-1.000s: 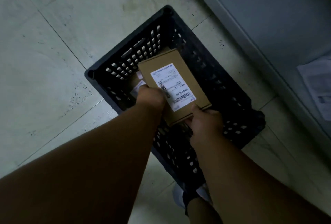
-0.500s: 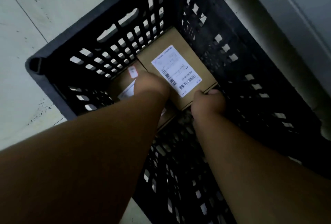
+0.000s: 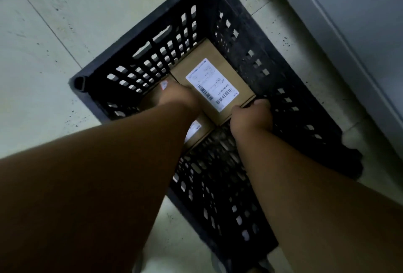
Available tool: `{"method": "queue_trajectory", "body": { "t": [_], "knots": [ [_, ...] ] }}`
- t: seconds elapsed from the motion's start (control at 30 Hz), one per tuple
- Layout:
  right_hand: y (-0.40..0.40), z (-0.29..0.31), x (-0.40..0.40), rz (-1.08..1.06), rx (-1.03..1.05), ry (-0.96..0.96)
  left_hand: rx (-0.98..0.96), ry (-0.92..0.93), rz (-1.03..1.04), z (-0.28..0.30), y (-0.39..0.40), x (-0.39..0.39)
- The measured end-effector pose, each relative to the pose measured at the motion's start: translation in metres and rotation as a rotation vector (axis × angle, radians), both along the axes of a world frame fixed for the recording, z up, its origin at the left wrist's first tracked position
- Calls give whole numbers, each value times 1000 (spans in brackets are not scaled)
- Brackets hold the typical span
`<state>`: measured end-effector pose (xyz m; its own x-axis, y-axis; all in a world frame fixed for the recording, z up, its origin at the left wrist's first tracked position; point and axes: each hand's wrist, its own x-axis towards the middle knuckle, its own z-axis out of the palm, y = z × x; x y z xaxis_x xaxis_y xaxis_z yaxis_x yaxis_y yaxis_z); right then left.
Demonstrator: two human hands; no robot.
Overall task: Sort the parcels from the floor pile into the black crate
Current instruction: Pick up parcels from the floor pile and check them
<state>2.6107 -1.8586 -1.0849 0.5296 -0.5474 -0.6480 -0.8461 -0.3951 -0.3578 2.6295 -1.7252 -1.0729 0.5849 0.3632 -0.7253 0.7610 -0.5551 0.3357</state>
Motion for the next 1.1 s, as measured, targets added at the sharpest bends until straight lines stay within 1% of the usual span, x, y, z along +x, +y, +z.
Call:
{"method": "queue_trajectory", "body": {
  "t": [0.03,0.17,0.27,0.37,0.43,0.57,0.7,0.8,0.93,1.03,1.1],
  "knots": [
    [3,19,-3,51,-8,-18,28,-32,-17,18,-2,-3],
    [14,105,-23,155,37,-107,7,-145,-149,115,-11,-29],
    [19,183,-36,214,-6,-167,-27,-268,-349,198,-17,-46],
    [20,260,-56,214,-34,-243,-8,-403,-555,273,-19,-60],
    [16,301,-71,222,-63,-289,8,-462,-674,312,-19,-69],
    [6,369,-113,168,-184,-321,68,-535,-880,370,-17,-90],
    [-6,415,-176,75,-251,-370,50,-552,-1085,409,-21,-130],
    [-18,426,-224,20,-308,-354,24,-573,-1129,420,-28,-158],
    [-49,419,-306,-71,-451,-281,-28,-536,-1223,418,-66,-211],
    [-71,409,-361,-175,-381,-233,-52,-531,-1287,406,-99,-260],
    [-89,405,-398,-180,-380,-183,-77,-541,-1302,401,-124,-298]
  ]
}}
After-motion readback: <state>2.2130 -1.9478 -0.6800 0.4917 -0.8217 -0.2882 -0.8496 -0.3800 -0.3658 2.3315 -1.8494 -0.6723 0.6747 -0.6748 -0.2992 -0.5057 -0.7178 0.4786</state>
